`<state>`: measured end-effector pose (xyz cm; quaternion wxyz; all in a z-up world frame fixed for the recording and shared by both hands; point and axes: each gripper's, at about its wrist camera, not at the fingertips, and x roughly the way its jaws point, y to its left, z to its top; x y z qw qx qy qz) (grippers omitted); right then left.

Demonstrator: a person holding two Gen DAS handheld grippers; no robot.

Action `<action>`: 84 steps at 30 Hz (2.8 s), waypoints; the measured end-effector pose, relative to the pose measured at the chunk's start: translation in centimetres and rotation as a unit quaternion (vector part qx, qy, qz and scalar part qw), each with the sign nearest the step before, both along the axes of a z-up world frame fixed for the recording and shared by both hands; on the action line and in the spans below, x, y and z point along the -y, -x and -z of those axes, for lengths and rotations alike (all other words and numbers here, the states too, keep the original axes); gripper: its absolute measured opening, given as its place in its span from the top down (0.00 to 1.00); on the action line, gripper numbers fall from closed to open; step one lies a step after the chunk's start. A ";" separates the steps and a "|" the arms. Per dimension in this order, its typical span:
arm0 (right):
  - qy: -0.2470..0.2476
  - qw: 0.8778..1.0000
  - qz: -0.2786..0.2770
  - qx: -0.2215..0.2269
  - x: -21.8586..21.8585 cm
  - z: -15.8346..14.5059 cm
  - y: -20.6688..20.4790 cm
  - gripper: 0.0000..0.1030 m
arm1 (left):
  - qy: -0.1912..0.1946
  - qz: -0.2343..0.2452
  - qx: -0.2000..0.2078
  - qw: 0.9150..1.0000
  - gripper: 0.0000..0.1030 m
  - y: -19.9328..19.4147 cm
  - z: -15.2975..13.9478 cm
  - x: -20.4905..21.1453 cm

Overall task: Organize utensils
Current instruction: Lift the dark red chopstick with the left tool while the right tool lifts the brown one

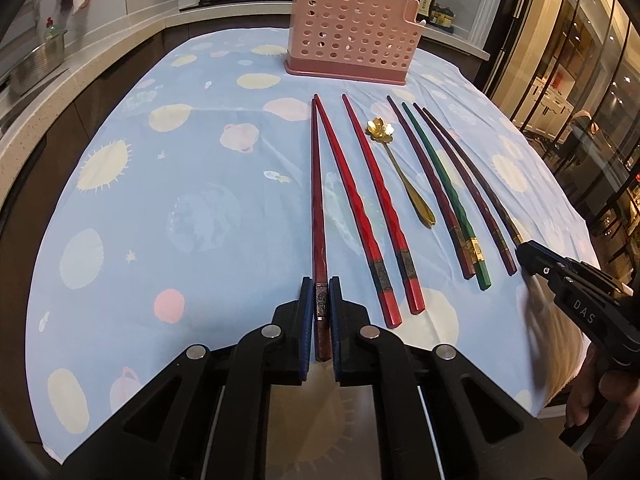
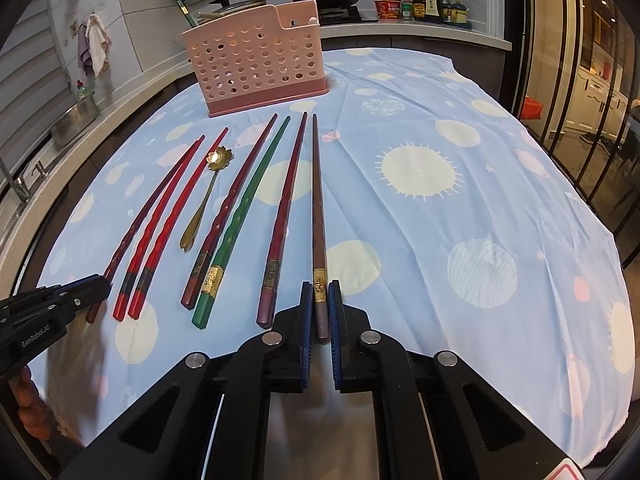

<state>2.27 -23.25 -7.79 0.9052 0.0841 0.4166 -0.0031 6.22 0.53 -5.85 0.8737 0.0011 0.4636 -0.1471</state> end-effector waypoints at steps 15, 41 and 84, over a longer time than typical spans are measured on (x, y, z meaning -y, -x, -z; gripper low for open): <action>-0.018 0.999 -0.002 0.038 0.4 -3.1 1.1 0.93 | 0.010 -0.008 0.038 0.999 0.93 0.8 -3.5 -0.9; -0.023 0.984 0.006 0.177 3.6 -14.2 -1.9 0.93 | 0.026 -0.020 0.174 0.984 0.93 -4.3 -14.6 -1.0; -0.015 0.950 0.020 0.311 4.0 -30.4 -22.7 0.93 | 0.033 -0.015 0.293 0.955 0.93 -22.9 -31.5 4.2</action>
